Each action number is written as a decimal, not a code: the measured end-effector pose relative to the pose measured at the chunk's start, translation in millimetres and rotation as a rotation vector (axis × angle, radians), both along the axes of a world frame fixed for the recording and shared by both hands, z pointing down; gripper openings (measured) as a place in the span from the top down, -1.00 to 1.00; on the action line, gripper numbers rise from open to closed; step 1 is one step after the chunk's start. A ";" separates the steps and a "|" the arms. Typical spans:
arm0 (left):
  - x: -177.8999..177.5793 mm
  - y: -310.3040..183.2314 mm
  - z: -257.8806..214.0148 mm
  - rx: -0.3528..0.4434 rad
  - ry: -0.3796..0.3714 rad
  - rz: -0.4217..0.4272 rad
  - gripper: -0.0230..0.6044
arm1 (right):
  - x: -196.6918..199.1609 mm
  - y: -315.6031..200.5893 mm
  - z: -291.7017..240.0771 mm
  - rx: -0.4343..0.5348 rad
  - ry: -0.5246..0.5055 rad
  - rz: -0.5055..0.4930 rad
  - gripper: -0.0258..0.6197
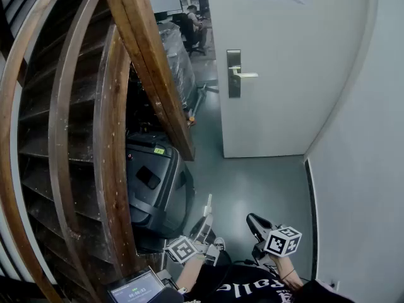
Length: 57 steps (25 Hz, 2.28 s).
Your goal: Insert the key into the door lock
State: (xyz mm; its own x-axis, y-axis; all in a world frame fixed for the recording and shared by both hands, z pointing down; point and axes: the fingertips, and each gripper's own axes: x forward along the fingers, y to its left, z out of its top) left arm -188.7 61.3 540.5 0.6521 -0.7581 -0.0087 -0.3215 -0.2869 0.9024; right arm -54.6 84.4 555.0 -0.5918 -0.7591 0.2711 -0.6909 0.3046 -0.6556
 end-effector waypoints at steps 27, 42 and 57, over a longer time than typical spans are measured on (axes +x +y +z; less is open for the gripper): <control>-23.5 -212.4 23.5 -0.037 -0.011 -0.128 0.86 | 24.5 -205.2 7.6 -0.024 0.015 -0.004 0.80; 164.1 -373.1 -6.5 -0.041 0.012 -0.179 0.86 | 203.0 -347.7 -19.5 0.031 0.018 -0.080 0.80; 216.7 -525.1 -11.5 0.006 0.035 -0.090 0.86 | 226.7 -393.2 -5.8 0.004 -0.022 -0.038 0.80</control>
State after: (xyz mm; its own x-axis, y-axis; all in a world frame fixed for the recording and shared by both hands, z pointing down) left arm 27.9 -463.8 528.9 0.5807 -0.8134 -0.0352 -0.3145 -0.2640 0.9118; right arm 172.1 -308.8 549.2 -0.6260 -0.7370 0.2548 -0.6645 0.3331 -0.6690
